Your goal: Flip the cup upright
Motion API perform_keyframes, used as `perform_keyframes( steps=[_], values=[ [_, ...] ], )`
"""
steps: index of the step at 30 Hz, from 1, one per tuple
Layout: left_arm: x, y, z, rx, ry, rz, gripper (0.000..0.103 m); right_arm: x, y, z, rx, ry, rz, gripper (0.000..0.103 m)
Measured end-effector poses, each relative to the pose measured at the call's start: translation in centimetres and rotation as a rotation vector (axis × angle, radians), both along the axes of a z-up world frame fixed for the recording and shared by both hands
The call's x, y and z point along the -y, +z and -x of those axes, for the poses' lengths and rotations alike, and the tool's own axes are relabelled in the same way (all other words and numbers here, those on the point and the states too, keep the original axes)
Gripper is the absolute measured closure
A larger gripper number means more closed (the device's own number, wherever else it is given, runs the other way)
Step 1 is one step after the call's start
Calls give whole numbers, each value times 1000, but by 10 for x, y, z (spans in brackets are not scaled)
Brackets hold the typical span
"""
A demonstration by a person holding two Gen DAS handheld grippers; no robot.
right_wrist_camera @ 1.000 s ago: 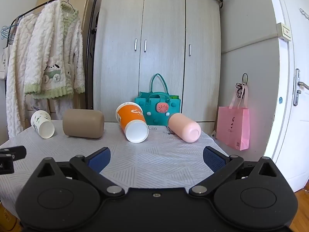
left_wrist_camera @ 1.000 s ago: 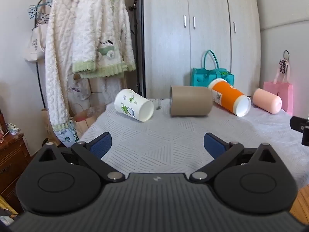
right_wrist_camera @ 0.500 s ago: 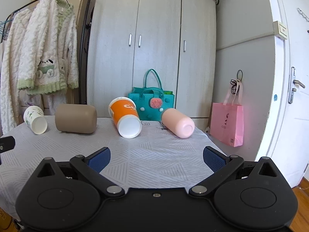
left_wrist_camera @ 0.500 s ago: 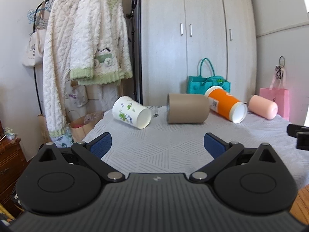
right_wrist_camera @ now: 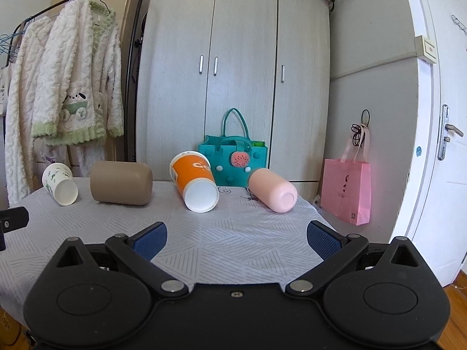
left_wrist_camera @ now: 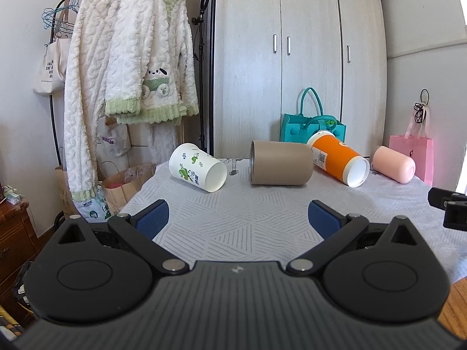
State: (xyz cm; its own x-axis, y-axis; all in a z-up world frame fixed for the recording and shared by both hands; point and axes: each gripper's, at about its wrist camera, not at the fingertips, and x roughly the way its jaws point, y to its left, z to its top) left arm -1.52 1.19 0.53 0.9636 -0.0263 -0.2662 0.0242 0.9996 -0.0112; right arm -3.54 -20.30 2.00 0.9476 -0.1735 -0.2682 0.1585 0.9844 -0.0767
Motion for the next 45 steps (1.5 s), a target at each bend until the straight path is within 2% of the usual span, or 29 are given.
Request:
perform_keyframes(
  steps=[18, 37, 41, 45],
  values=[
    [0, -3, -5, -15, 15, 10, 0, -12, 0, -2, 1, 18, 49, 0],
    [-3, -3, -2, -37, -2, 30, 0, -9, -1, -3, -7, 9, 41, 0],
    [-4, -1, -3, -63, 6, 25, 0, -10, 0, -2, -11, 13, 55, 0],
    [-10, 4, -6, -131, -19, 74, 0, -5, 5, 3, 2, 55, 63, 0]
  ],
)
